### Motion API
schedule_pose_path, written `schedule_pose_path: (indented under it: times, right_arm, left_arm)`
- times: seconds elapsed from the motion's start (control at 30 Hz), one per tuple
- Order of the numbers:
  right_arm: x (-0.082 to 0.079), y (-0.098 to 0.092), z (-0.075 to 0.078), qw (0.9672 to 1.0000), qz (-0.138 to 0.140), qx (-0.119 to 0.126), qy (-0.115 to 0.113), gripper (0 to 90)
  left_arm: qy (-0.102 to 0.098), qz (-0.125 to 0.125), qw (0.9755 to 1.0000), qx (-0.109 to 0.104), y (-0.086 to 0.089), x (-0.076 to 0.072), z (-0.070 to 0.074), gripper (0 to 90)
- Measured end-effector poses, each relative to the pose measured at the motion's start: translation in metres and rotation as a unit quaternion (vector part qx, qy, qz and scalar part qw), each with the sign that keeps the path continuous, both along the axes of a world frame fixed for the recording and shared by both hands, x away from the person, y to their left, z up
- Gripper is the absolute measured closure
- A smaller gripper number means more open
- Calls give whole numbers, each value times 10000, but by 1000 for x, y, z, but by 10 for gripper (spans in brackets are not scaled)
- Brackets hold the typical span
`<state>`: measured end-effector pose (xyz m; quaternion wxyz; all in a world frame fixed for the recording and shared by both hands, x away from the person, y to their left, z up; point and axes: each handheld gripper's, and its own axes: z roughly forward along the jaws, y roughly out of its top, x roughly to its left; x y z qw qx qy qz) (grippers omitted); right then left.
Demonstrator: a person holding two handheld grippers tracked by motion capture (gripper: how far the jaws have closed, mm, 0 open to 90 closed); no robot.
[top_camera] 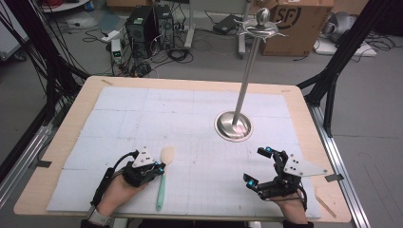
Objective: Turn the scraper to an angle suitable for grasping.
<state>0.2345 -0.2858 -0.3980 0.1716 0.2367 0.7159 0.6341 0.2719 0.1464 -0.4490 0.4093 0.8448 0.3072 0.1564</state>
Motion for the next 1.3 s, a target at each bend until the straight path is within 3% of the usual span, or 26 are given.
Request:
schedule_pose_path:
  times: [0.1,0.33,0.43,0.5,0.53,0.57,0.63,0.67,0.8,0.97,1.17,1.3]
  right_arm:
    - [0,-1,0,10000,-18,2,-8,2]
    - [2,-2,0,10000,-20,29,-38,2]
    - [2,2,0,10000,27,8,1,2]
    - [3,5,-1,10000,71,-35,18,2]
    - [4,7,-2,9999,77,-65,0,2]
    - [3,8,-3,9999,101,-75,38,1]
    - [3,9,-3,9998,139,-131,39,2]
    - [3,9,-4,9998,145,-138,83,2]
    - [3,8,-4,9999,93,-122,60,2]
    - [3,10,-5,9997,135,-164,95,2]
    - [3,9,-4,9998,136,-147,83,2]
    - [4,9,-4,9998,122,-133,99,2]
  left_arm:
    - [-106,-78,9998,142,1,-6,4,896]
    - [-333,-390,9987,3,1,-25,22,896]
    - [-301,-453,9985,-70,-5,-23,25,896]
    - [-250,-457,9986,2,-14,-16,24,896]
    - [-223,-477,9984,195,-21,-8,20,896]
    - [-223,-477,9984,195,-21,-8,20,896]
    - [-205,-469,9979,394,-26,-2,13,896]
    - [-208,-379,9973,591,-29,1,8,897]
    - [-282,-356,9972,598,-33,3,7,896]
    - [-506,-341,9947,828,-36,2,5,897]
    - [-485,-66,9951,856,-30,1,5,898]
    - [-401,167,9953,866,-14,1,6,898]
